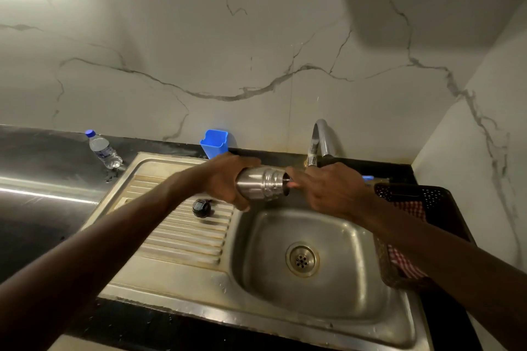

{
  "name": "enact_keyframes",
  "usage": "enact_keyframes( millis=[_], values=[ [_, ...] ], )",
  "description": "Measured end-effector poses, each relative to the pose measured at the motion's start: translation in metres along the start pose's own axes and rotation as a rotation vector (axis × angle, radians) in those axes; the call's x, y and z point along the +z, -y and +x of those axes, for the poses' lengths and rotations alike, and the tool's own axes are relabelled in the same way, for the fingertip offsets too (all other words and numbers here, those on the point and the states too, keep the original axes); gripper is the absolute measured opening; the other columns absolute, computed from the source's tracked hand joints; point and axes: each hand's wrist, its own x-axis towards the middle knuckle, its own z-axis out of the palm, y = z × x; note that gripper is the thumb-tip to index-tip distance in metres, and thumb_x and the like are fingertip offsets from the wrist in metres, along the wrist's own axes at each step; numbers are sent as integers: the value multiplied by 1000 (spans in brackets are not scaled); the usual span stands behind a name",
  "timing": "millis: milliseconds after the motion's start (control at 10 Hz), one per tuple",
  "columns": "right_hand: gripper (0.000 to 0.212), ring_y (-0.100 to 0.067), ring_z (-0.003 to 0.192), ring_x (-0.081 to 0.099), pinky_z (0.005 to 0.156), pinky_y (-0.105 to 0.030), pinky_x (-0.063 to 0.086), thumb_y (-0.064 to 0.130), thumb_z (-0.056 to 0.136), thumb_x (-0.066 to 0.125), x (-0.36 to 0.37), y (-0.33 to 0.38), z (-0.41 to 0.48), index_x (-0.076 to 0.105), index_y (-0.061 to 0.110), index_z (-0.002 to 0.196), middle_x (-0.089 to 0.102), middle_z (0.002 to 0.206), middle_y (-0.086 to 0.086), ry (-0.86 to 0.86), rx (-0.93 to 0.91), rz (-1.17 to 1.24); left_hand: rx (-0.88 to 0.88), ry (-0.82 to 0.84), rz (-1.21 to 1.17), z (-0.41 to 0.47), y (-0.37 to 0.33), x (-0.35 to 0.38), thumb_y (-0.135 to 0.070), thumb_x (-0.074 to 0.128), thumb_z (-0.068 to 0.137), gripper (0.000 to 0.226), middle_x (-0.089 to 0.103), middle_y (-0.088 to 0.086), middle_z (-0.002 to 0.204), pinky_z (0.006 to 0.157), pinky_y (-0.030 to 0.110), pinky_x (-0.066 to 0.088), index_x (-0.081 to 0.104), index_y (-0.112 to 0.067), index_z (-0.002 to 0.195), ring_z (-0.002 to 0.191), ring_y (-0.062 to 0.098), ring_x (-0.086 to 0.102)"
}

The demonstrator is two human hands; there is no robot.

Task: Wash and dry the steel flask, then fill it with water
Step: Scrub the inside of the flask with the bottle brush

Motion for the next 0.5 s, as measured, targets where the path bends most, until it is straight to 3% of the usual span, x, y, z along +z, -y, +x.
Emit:
enact_keyframes(
  millis=[100,200,300,400,500],
  values=[
    [36,-15,44,43,47,-27,28,30,101,38,2,-6,1,66,10,112,60,68,-2,-34,-56,-28,-98,102,-33,0,4,-1,-35,93,66,64,72,-9,103,70,17,51,61,-30,121,88,11,70],
    [35,-15,48,49,50,-26,34,26,106,40,-2,8,13,68,11,91,54,62,4,218,318,536,-16,-346,327,7,4,15,-37,86,67,59,74,-3,99,68,24,45,65,-24,121,81,13,68],
    [39,-10,41,37,40,-23,30,30,107,48,-12,16,25,66,11,79,41,54,7,575,1003,1643,121,-599,592,11,12,20,-32,84,66,60,73,7,104,80,38,52,66,-14,120,91,26,69],
    [43,-10,48,39,44,-23,36,40,108,48,-16,13,29,73,6,97,42,60,4,622,875,1580,174,-643,668,10,19,13,-30,83,65,58,72,9,102,81,43,54,67,-11,118,90,29,69],
    [33,-16,70,56,64,-28,47,35,105,50,-12,1,19,69,11,117,58,81,-1,353,240,497,70,-533,558,10,18,9,-37,82,66,58,73,2,95,72,33,49,66,-19,119,83,25,71]
  ],
)
